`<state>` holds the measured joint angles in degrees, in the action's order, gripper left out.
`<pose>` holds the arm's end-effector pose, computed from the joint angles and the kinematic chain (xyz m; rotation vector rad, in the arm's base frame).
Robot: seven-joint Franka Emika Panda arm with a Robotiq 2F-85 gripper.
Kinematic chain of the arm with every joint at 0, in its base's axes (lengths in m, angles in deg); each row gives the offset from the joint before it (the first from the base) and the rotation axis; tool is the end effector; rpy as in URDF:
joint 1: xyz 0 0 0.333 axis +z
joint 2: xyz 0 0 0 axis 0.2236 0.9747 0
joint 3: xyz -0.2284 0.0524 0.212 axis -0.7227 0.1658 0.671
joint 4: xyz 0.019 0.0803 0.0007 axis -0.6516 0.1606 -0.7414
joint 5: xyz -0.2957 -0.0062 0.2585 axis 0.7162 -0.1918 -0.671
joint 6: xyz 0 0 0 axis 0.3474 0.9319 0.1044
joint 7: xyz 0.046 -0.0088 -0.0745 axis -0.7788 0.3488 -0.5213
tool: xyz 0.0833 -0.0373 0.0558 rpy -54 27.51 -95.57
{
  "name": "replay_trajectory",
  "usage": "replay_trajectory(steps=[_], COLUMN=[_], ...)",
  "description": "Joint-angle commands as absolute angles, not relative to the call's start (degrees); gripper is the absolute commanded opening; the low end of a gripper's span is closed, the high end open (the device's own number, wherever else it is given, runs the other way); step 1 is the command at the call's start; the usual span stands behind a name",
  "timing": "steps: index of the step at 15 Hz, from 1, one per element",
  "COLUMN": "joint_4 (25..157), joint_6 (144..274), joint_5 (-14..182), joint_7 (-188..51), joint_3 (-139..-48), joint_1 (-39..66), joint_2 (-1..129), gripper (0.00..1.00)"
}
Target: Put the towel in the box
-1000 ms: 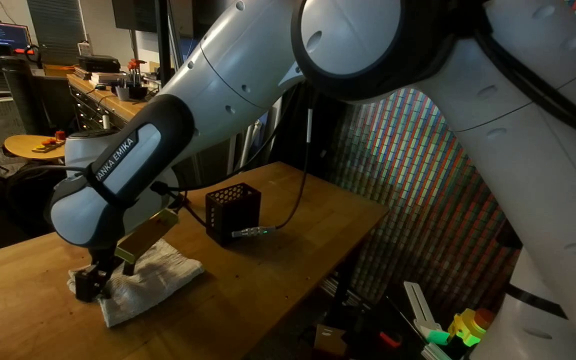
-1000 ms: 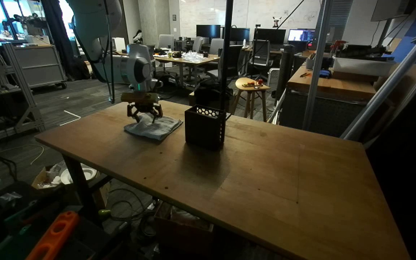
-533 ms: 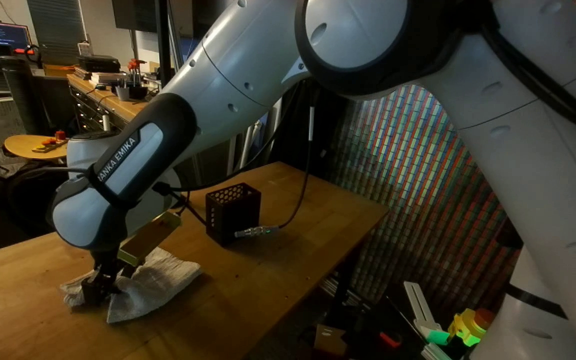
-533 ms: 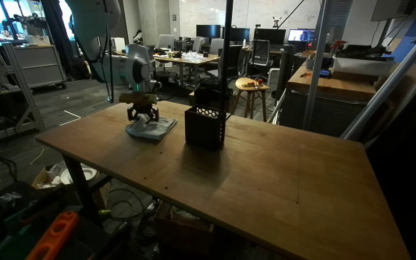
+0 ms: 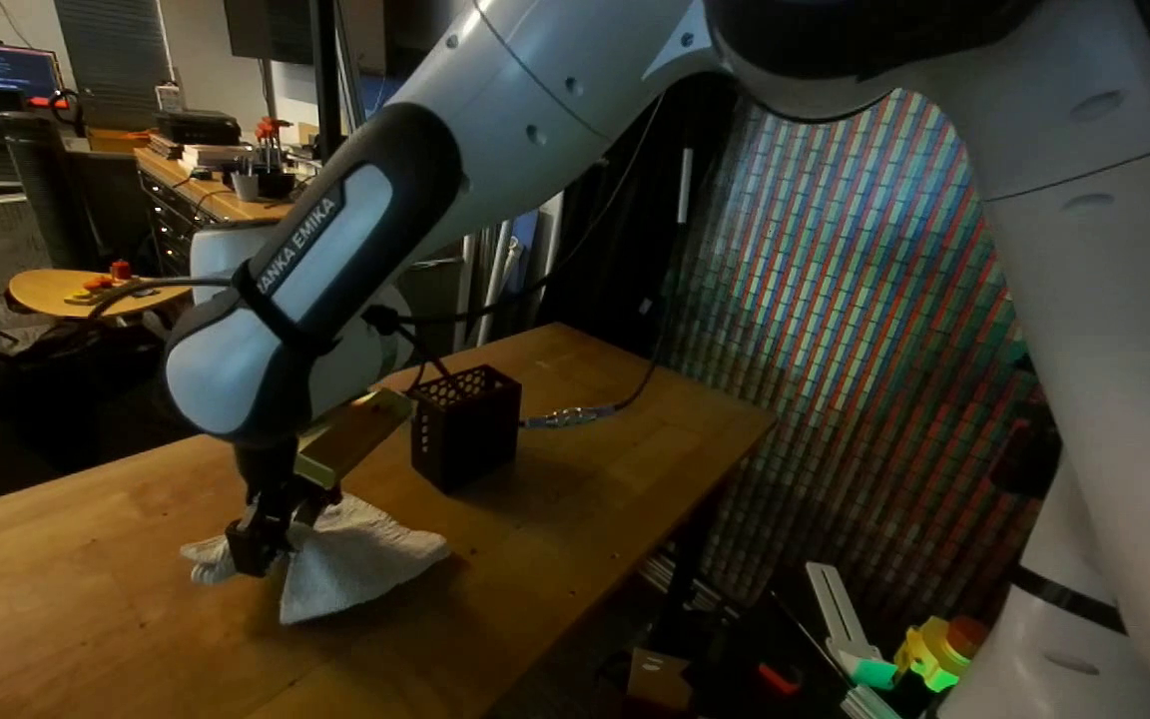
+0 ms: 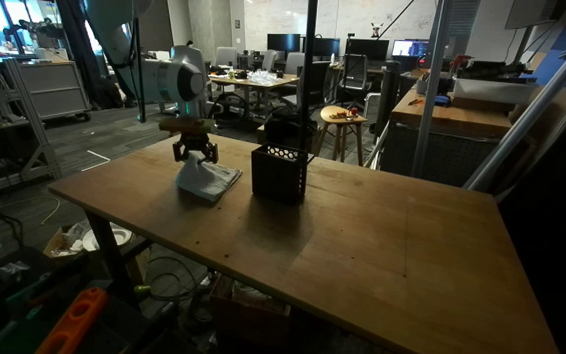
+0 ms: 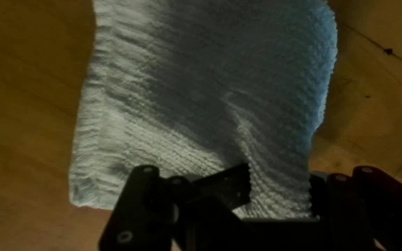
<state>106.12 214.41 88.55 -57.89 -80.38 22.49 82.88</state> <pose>0.6004 0.1972 0.1829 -3.0338 -0.7901 0.0481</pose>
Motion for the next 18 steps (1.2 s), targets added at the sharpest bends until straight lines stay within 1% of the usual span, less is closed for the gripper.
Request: replay_trajectory(steps=[1,8,14,18], joint_4=[109.53,103.42,99.51,97.79], joint_6=[208.90,202.66,200.73,200.88], joint_5=[86.04,84.77,84.66,84.17], joint_7=[-52.64,-44.40,-34.38,-30.20], joint_3=[-79.90,-84.57,-88.59,-89.05], joint_1=[18.29,10.48,4.23,1.85], joint_2=[73.53,66.34,67.10,68.55], gripper=[0.06,0.06,0.06,0.06])
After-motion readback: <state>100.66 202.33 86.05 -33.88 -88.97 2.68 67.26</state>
